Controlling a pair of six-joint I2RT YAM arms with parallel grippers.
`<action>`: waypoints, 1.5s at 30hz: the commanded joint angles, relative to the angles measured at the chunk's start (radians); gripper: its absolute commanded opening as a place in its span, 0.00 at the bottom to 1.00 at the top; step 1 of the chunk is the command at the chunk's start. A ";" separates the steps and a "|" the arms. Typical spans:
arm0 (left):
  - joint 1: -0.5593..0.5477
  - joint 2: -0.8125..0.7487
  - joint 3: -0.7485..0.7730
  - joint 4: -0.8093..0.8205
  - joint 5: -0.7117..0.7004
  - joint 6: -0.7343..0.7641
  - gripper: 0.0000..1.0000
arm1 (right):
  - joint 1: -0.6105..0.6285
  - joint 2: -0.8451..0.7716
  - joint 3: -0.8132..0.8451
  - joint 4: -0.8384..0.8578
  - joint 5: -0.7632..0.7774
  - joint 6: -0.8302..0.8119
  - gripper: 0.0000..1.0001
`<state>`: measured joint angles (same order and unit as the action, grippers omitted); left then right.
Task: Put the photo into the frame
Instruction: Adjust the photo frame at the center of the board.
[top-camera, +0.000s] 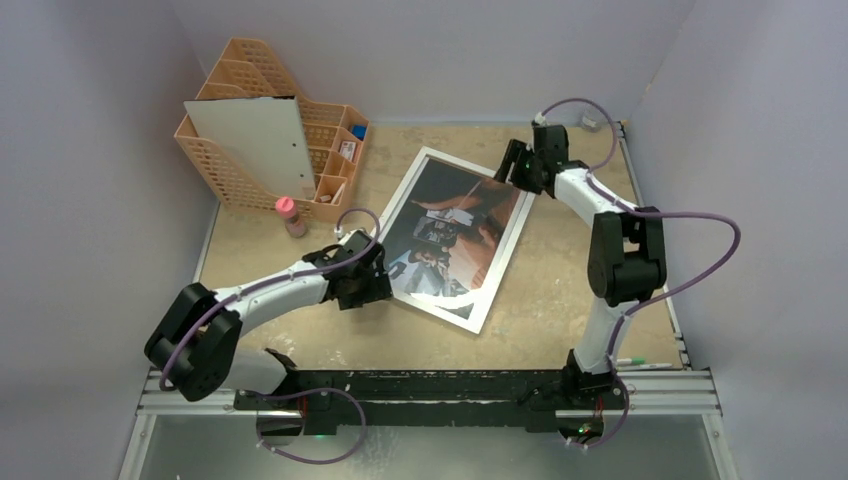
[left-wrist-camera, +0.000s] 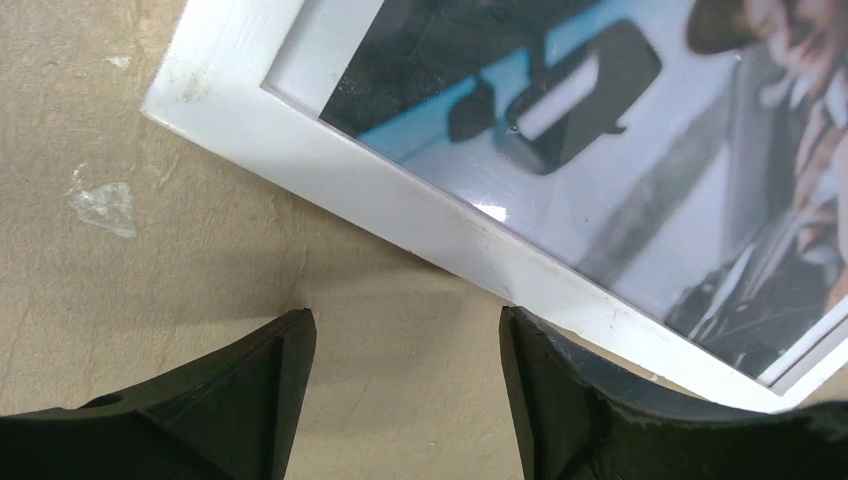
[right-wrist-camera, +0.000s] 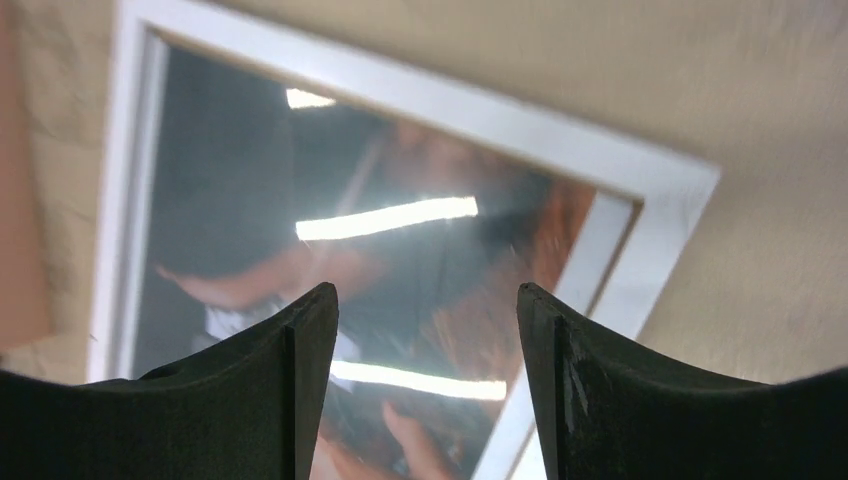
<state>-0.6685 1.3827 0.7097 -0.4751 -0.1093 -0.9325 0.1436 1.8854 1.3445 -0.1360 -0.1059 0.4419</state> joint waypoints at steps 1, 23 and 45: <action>0.013 -0.082 -0.039 0.042 -0.020 -0.027 0.70 | -0.002 0.072 0.151 0.041 0.083 -0.022 0.69; 0.093 -0.037 -0.056 0.132 0.055 -0.072 0.63 | -0.016 0.315 0.332 -0.047 -0.033 -0.296 0.70; 0.253 0.320 0.336 0.200 0.245 0.180 0.69 | -0.142 -0.006 -0.252 -0.063 -0.207 -0.073 0.71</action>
<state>-0.4164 1.6348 0.9287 -0.4053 0.0319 -0.8207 -0.0357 1.9522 1.2537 -0.0887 -0.2588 0.2722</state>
